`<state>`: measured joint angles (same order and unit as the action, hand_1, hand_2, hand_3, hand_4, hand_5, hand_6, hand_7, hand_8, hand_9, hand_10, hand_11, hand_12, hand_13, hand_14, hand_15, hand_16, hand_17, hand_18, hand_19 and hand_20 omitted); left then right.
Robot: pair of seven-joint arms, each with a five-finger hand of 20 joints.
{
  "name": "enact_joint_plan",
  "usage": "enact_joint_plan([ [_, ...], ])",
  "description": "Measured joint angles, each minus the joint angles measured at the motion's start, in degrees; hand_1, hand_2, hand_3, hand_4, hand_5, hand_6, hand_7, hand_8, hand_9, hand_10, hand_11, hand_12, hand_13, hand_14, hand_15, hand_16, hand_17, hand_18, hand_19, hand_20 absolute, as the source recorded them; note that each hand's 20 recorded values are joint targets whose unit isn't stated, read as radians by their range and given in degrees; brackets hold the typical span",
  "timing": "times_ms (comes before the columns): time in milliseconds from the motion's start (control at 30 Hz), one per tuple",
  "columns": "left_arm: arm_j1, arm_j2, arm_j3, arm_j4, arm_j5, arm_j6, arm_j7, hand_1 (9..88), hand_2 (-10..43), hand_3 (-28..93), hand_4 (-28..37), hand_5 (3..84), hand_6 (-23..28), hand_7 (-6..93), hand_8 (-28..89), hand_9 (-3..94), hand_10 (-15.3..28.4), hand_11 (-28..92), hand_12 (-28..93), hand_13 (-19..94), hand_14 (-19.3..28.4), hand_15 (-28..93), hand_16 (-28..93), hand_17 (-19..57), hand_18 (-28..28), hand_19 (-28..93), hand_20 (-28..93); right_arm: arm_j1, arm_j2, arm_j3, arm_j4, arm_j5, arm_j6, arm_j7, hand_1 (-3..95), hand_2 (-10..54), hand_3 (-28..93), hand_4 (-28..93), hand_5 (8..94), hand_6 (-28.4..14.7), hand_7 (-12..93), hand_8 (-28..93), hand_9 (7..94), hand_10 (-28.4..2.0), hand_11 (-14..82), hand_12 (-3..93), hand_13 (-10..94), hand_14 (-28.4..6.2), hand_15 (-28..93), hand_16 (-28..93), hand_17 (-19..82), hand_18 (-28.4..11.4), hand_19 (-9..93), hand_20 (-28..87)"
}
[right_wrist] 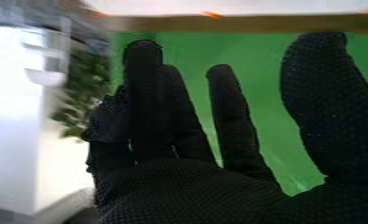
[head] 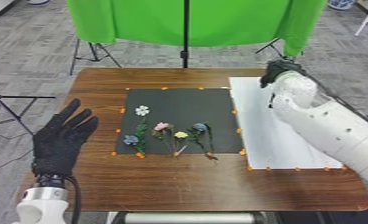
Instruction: Arrange flowers
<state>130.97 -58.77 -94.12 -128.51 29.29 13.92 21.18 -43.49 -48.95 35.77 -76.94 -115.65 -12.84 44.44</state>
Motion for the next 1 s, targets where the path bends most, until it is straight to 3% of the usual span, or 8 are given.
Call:
enact_joint_plan([
  [300,-1.1,-0.53,-0.05,0.25,0.17,-0.43,-1.27,24.1,6.3,80,-23.6,37.8,10.1,13.4,-9,35.5,21.2,27,11,27,28.4,54,-10,-8.5,25.9,57,16,-1.3,-2.4,2.0,4.6,-0.4,-4.2,2.9,32.7,-9.5,82,-28,40.5,4.4,17,-14,42.3,-17.9,14.1,13.3,39,-16.3,74,4,13,-22.1,85,57],
  [400,-1.4,-0.74,-0.14,0.37,0.22,-0.64,-1.58,24.1,6.3,80,-23.6,37.8,10.1,13.4,-9,35.5,21.2,27,11,27,28.4,54,-10,-8.5,25.9,57,16,-2.0,-2.5,1.6,4.7,-1.4,-6.2,2.2,33.6,-9.5,82,-28,44.4,5.1,17,-15,46.3,-14.8,14.4,13.1,43,-15.0,72,4,15,-22.1,86,57],
  [533,-1.7,-0.81,-0.17,0.52,0.3,-0.98,-1.84,24.1,6.2,80,-23.6,37.8,10.1,13.4,-9,35.5,21.2,27,11,27,28.4,55,-10,-8.5,25.9,57,16,-2.6,-2.8,1.6,5.0,-2.4,-7.7,2.3,37.9,-9.5,81,-28,56.5,5.8,18,-15,58.4,-10.7,15.3,12.7,53,-11.2,68,7,18,-21.6,88,55],
  [600,-1.9,-0.88,-0.17,0.62,0.38,-1.19,-2.03,24.1,6.3,80,-23.7,37.8,10.1,13.4,-9,35.5,21.2,27,11,27,28.4,54,-10,-8.5,25.9,57,16,-2.7,-2.9,2.0,5.0,-2.9,-7.7,2.6,47.0,-9.5,72,-28,69.2,5.6,19,-8,70.6,-7.3,15.4,15.2,63,-5.6,63,16,23,-20.4,91,52],
  [633,-2.0,-0.9,-0.17,0.66,0.41,-1.27,-2.1,24.2,6.3,80,-23.7,37.8,10.1,13.5,-9,35.5,21.2,27,11,27,28.4,54,-10,-8.5,25.9,57,16,-2.7,-2.9,2.1,4.9,-3.3,-7.5,2.8,53.2,-9.5,66,-28,78.0,5.7,19,-3,81.8,-5.8,9.9,23.1,70,-3.4,63,20,27,-19.8,92,51],
  [733,-2.2,-0.95,-0.17,0.72,0.44,-1.42,-2.12,24.1,6.3,80,-23.6,37.9,10.2,13.4,-9,35.5,21.2,27,11,27,28.4,54,-10,-8.5,25.9,57,16,-3.0,-2.4,1.3,5.0,-4.9,-5.2,2.9,61.2,-9.5,57,-28,87.5,6.3,18,1,93.2,-4.1,14.0,29.3,80,-1.4,65,19,34,-18.5,93,54],
  [833,-2.2,-0.98,-0.17,0.75,0.46,-1.5,-2.12,24.2,6.3,80,-23.7,37.9,10.2,13.5,-10,35.5,21.3,27,11,27,28.4,54,-10,-8.5,25.9,57,16,-4.1,-1.6,-0.5,5.0,-7.3,0.8,2.6,63.5,-9.5,55,-28,89.6,5.9,18,1,93.7,-3.5,18.3,28.2,83,-1.0,65,19,36,-18.9,93,55],
  [1000,-1.9,-1.26,-0.4,0.69,0.47,-1.49,-2.12,24.1,6.3,80,-23.8,37.9,10.2,13.4,-10,35.5,21.2,27,11,27,28.4,54,-10,-8.5,25.9,57,16,-7.0,-0.3,-0.8,4.1,-10.4,7.8,1.1,60.1,-9.5,63,-28,91.0,4.8,17,3,93.7,-3.9,20.4,28.0,83,-1.4,65,21,38,-19.8,93,56],
])
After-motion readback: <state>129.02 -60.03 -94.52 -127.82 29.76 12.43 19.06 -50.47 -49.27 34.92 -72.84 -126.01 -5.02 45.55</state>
